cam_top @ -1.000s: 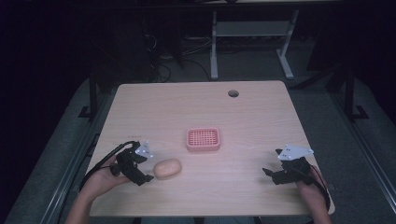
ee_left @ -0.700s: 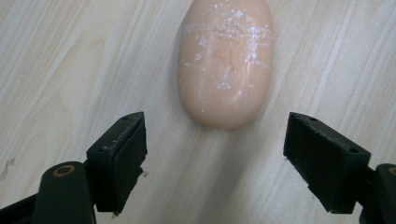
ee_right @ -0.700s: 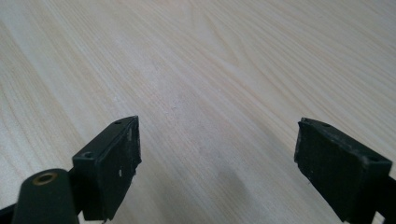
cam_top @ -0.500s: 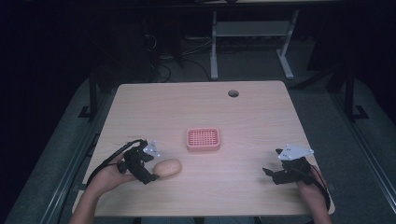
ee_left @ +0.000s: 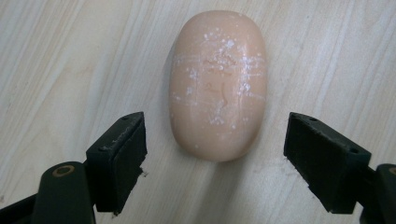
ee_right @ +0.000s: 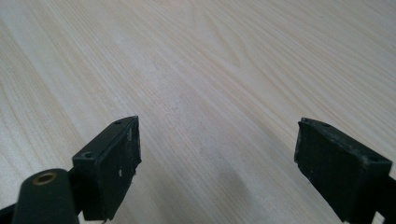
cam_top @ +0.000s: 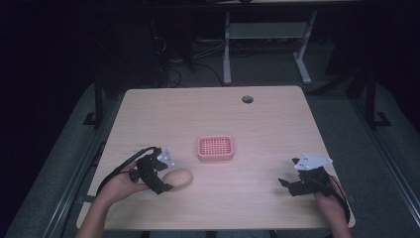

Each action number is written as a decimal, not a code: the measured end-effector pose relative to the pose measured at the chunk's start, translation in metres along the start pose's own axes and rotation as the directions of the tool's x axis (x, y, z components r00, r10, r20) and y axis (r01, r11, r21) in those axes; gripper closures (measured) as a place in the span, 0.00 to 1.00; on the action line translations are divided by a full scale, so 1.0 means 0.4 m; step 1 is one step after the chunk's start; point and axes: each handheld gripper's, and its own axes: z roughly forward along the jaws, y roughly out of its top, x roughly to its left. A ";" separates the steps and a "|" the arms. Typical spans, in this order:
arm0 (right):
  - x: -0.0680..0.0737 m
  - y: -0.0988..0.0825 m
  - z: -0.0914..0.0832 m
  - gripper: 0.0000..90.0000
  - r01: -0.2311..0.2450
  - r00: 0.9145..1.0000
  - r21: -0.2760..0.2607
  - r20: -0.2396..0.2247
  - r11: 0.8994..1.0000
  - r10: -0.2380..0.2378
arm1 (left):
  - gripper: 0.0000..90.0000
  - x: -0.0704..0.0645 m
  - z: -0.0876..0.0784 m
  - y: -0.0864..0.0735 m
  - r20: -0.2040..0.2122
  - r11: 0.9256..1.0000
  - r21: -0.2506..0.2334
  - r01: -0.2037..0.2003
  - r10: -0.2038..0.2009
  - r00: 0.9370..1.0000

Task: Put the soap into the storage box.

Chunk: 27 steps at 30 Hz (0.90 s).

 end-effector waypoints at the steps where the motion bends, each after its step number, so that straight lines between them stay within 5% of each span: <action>1: 0.000 0.000 0.000 0.16 0.000 1.000 0.000 0.000 1.000 0.000 | 0.23 0.000 0.000 0.000 0.000 1.000 0.000 0.000 0.000 1.000; 27: 0.001 0.002 0.000 0.16 0.000 1.000 -0.003 -0.002 1.000 0.000 | 0.23 0.008 0.039 0.043 0.041 0.999 0.035 -0.020 0.018 0.999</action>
